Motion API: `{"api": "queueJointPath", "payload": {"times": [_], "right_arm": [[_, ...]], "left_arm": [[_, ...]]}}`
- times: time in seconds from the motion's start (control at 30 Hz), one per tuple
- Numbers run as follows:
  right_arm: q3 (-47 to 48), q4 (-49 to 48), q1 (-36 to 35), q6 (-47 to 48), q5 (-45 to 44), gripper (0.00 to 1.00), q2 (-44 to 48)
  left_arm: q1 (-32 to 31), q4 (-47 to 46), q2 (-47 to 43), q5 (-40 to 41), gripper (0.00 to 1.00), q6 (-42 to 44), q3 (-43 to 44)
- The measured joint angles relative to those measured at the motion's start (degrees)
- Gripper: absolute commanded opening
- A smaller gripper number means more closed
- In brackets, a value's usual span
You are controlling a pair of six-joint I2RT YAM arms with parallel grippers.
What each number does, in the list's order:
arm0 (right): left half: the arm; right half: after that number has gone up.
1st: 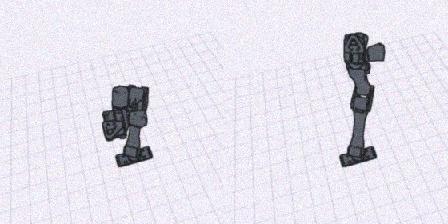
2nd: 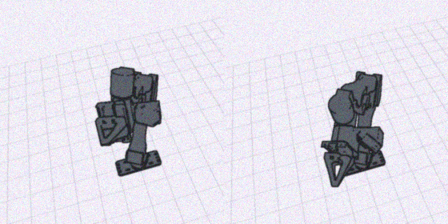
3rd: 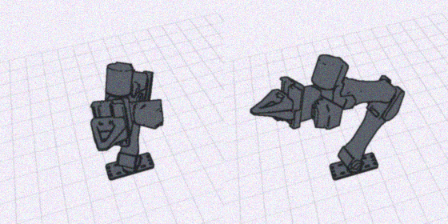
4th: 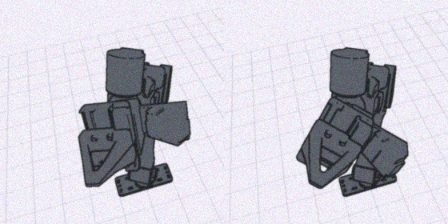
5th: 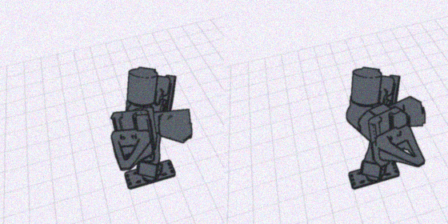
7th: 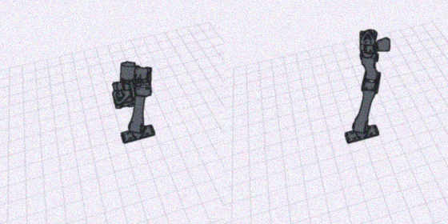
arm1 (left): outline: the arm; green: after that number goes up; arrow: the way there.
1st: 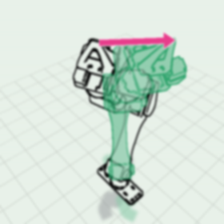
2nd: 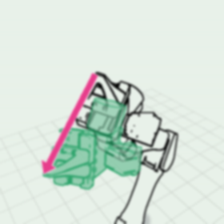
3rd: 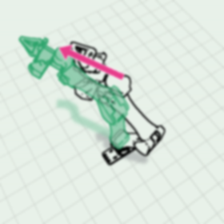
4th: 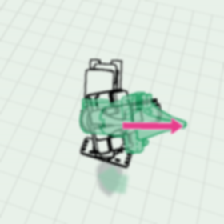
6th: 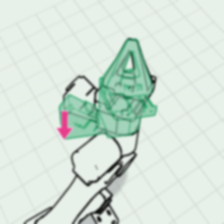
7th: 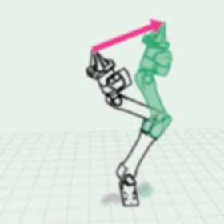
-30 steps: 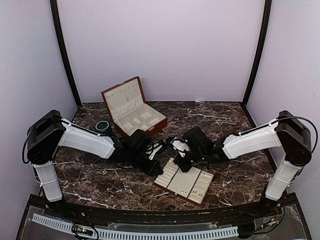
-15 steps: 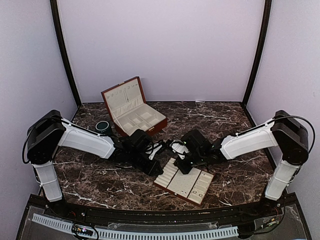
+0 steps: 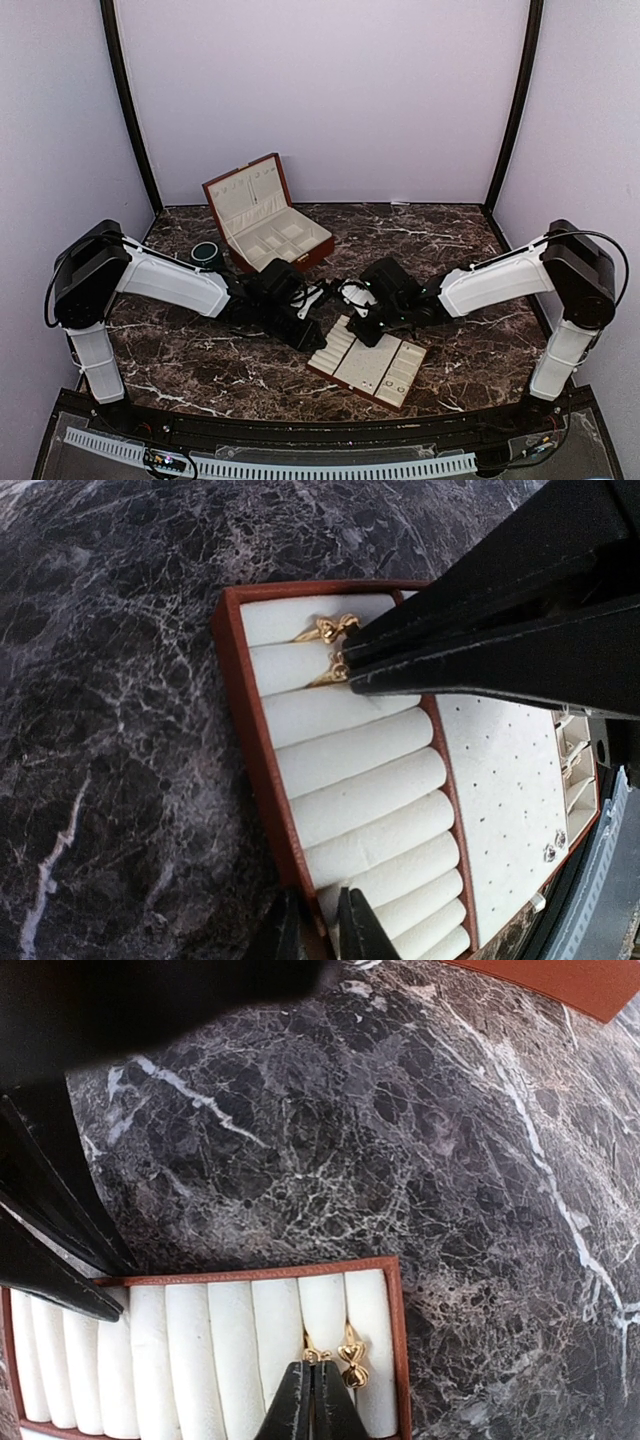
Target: Organize the mixed jewelry
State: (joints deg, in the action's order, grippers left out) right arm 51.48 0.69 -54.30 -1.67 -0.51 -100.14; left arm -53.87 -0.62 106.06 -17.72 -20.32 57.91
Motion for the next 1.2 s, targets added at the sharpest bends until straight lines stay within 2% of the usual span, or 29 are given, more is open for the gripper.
{"api": "queueJointPath", "payload": {"times": [0.17,0.4,0.53,0.6,0.7,0.8,1.0,1.2], "right_arm": [[1.68,4.28,0.04,-1.03,0.59,0.35,2.75],[3.06,8.90,0.20,-4.74,-0.02,0.57,15.85],[3.02,13.66,0.33,-11.54,-2.82,0.60,23.12],[3.04,18.08,0.33,-18.21,-5.20,0.65,26.05],[2.27,25.40,0.37,-29.46,-8.07,0.69,29.44],[-3.04,30.53,0.37,-41.22,-9.01,0.69,33.86],[-17.42,33.81,0.37,-58.21,-8.33,0.71,41.72],[-22.10,30.05,0.37,-65.31,-6.47,0.66,43.39]], "left_arm": [[-0.11,-0.59,-0.98,1.79,0.33,-1.88,-0.81],[-0.11,-2.16,-5.14,3.74,0.49,-4.39,-1.79],[-0.11,-2.75,-8.15,4.48,0.59,-5.22,-2.73],[-0.11,-3.13,-9.40,4.46,0.62,-5.97,-3.41],[-0.11,-4.26,-10.23,3.74,0.63,-7.58,-4.28],[-0.11,-5.31,-10.29,2.95,0.63,-9.53,-4.94],[-0.11,-6.78,-9.79,2.34,0.63,-11.89,-5.14],[-0.11,-7.26,-7.23,2.01,0.63,-12.79,-5.18]]}}
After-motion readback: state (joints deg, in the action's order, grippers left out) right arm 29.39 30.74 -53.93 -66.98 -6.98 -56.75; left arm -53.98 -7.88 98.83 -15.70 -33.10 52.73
